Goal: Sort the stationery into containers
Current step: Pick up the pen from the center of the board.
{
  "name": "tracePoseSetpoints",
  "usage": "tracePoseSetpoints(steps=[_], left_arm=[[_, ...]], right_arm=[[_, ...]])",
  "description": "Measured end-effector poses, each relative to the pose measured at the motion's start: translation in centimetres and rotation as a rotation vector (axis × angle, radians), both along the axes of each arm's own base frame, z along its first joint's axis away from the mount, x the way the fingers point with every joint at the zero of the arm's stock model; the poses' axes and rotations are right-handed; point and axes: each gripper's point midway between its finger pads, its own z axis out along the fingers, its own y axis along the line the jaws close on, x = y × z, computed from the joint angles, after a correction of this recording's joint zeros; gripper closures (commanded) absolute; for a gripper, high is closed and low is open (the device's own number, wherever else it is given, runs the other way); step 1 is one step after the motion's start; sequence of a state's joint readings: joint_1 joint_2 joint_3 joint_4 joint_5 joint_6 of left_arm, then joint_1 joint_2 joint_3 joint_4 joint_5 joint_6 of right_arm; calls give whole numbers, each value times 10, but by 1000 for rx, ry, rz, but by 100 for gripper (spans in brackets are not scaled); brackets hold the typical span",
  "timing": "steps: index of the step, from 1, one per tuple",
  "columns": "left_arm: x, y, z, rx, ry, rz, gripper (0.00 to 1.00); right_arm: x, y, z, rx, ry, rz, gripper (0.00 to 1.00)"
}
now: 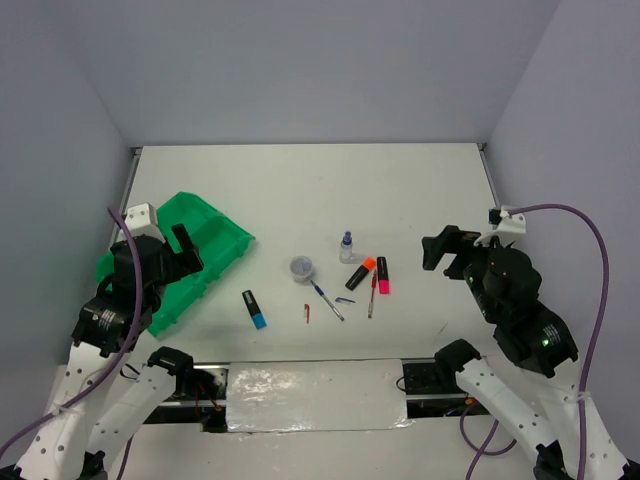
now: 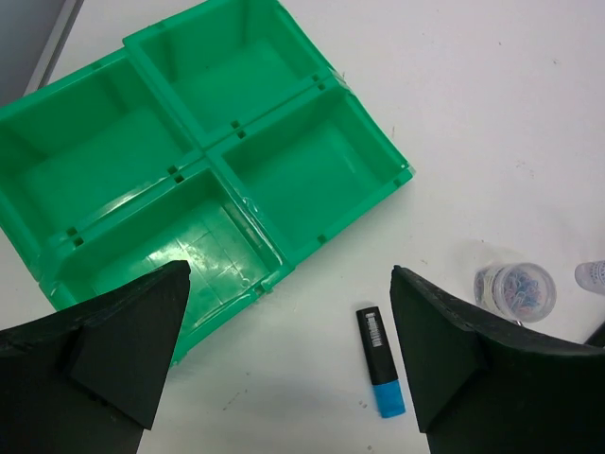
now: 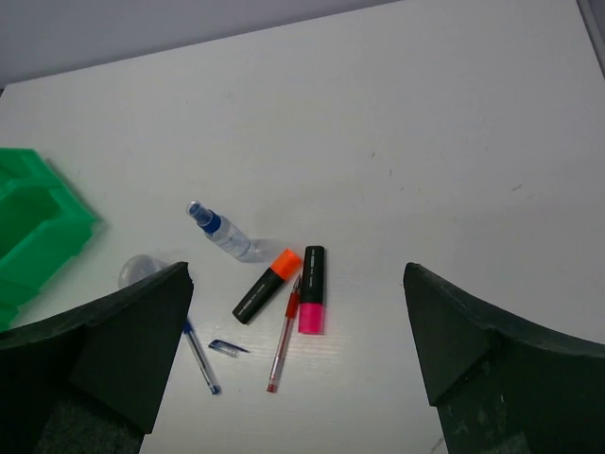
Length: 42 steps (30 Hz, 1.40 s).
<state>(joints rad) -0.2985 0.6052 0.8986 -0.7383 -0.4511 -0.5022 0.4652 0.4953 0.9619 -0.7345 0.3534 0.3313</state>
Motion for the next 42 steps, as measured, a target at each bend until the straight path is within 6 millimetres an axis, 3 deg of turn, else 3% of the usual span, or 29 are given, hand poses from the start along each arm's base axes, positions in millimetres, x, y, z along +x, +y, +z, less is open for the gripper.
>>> tracePoseSetpoints(steps=[7, 13, 16, 18, 22, 24, 32, 36, 42], left_arm=[[0, -1, -1, -1, 3, -4, 1], [1, -3, -2, 1, 9, -13, 1], [1, -5, -3, 3, 14, -20, 1], [1, -5, -4, 3, 15, -21, 1], [1, -5, -4, 3, 15, -21, 1], [1, -5, -4, 3, 15, -22, 1], [1, -9, -4, 4, 18, -37, 1], [3, -10, -6, 7, 26, -41, 1], [4, -16, -8, 7, 37, -66, 1]], right_arm=[[-1, 1, 2, 19, -3, 0, 0], [0, 32, -6, 48, 44, 149, 4], [14, 51, -36, 29, 158, 197, 9], [20, 65, -71, -1, 270, 218, 9], [14, 82, -143, -88, 482, 230, 11], [8, 86, -165, -112, 547, 217, 17], [3, 99, -212, -150, 657, 181, 34], [1, 104, -238, -196, 726, 161, 36], [4, 105, -254, -215, 750, 112, 41]])
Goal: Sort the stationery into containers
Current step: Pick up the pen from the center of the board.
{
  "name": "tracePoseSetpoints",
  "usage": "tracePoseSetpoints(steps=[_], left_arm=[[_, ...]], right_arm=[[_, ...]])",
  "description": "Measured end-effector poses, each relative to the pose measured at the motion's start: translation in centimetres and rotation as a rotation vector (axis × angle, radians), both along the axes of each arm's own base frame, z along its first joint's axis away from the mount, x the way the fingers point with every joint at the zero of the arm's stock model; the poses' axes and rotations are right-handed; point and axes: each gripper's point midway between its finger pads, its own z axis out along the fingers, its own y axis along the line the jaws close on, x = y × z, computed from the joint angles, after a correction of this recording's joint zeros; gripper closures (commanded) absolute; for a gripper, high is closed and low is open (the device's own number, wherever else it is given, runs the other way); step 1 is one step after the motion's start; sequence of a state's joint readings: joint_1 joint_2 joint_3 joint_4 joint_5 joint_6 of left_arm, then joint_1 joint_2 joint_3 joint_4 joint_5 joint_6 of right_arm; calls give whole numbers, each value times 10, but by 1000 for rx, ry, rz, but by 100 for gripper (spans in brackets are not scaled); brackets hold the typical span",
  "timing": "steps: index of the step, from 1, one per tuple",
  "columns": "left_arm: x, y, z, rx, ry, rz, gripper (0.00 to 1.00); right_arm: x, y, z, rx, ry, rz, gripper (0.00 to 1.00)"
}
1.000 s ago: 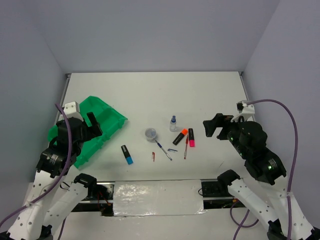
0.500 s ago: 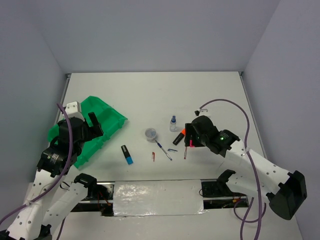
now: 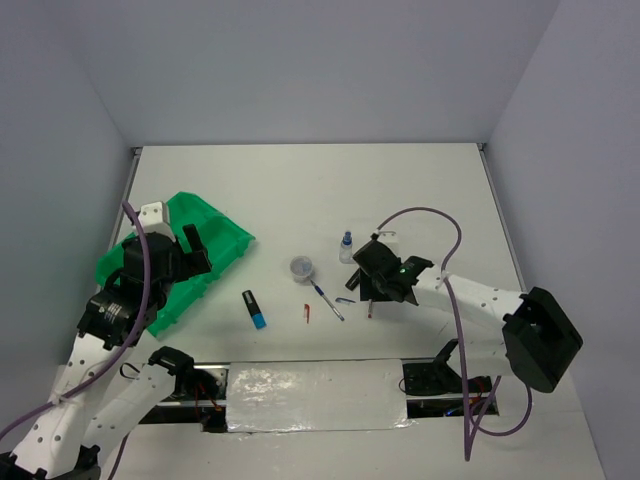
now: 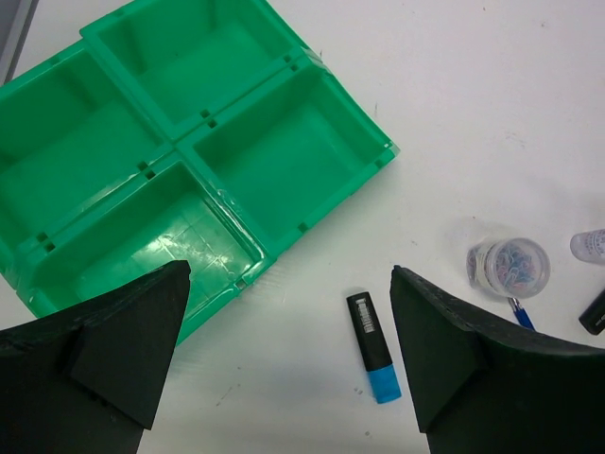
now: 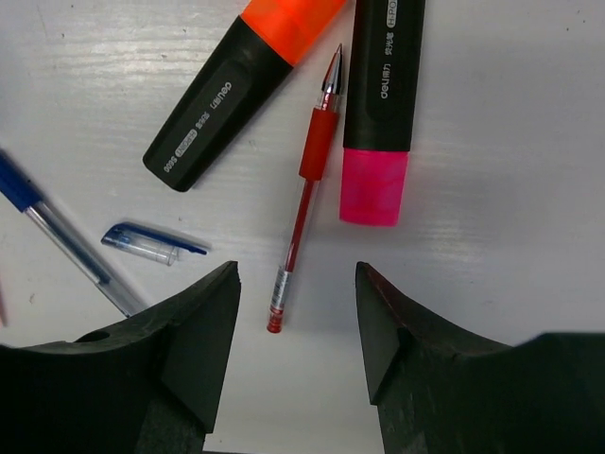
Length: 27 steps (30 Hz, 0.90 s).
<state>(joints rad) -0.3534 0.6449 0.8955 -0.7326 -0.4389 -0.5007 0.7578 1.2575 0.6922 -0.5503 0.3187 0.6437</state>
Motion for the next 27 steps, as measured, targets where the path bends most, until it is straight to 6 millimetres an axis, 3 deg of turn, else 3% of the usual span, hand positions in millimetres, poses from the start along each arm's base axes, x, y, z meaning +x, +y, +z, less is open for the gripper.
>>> tracePoseSetpoints(steps=[20, 27], left_arm=[[-4, -12, 3, -8, -17, -58, 1], [-4, -14, 3, -6, -17, -65, 1]], right_arm=[[6, 8, -36, -31, 41, -61, 54], [15, 14, -37, -19, 10, -58, 71]])
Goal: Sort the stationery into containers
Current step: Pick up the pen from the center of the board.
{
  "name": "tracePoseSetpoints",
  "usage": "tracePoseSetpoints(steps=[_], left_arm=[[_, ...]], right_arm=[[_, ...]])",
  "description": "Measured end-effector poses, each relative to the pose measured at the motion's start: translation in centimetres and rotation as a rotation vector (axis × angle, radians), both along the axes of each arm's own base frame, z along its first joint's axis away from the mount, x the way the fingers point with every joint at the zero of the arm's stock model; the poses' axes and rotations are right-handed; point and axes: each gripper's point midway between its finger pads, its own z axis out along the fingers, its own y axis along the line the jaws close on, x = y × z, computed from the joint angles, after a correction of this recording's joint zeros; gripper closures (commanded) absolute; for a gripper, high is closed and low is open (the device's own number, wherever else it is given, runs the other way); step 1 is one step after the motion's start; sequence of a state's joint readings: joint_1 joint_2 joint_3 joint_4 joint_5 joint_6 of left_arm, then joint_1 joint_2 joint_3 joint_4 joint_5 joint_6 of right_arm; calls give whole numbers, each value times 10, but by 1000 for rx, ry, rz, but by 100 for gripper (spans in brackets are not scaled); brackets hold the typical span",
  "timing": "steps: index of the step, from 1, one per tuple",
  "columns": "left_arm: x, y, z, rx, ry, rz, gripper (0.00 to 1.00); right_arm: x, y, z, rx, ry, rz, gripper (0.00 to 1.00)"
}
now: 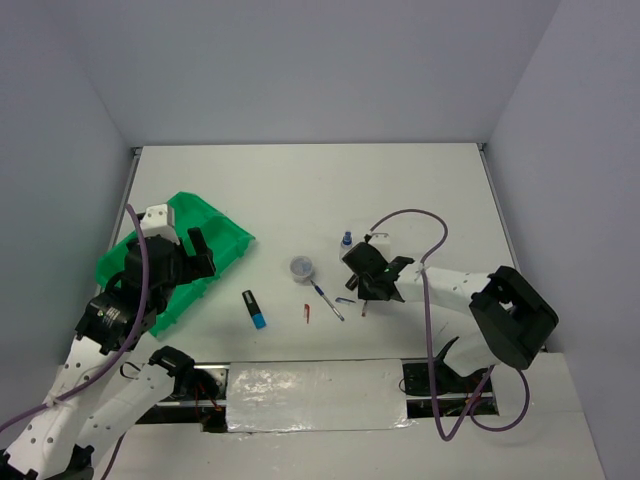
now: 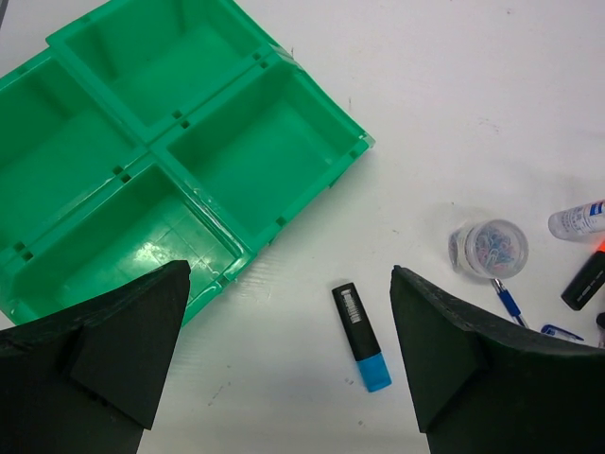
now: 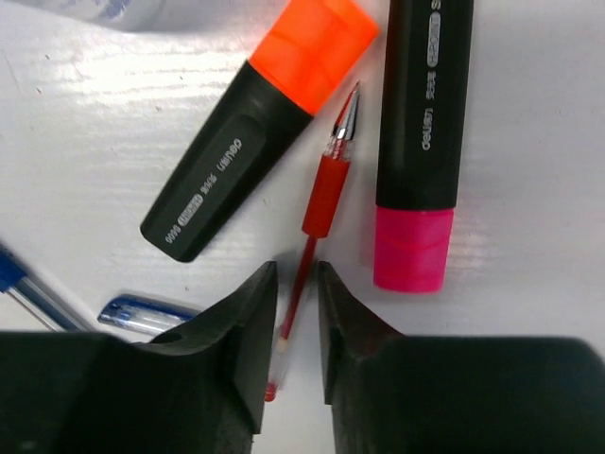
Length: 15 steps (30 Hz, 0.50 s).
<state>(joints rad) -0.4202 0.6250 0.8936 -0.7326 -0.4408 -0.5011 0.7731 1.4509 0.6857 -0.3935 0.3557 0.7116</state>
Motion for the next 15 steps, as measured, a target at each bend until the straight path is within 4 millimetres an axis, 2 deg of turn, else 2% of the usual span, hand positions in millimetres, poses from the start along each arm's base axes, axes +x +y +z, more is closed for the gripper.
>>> tracePoseSetpoints(steps=[2, 4, 7, 15], left_arm=[[0, -1, 0, 0, 0, -3, 1], [0, -1, 0, 0, -1, -3, 1], [0, -1, 0, 2, -2, -3, 1], [0, -1, 0, 4, -1, -5, 1]], right_arm=[[4, 1, 0, 13, -13, -5, 72], [6, 3, 1, 24, -23, -7, 78], [8, 1, 0, 34, -29, -17, 98], [4, -2, 3, 96, -54, -65, 100]])
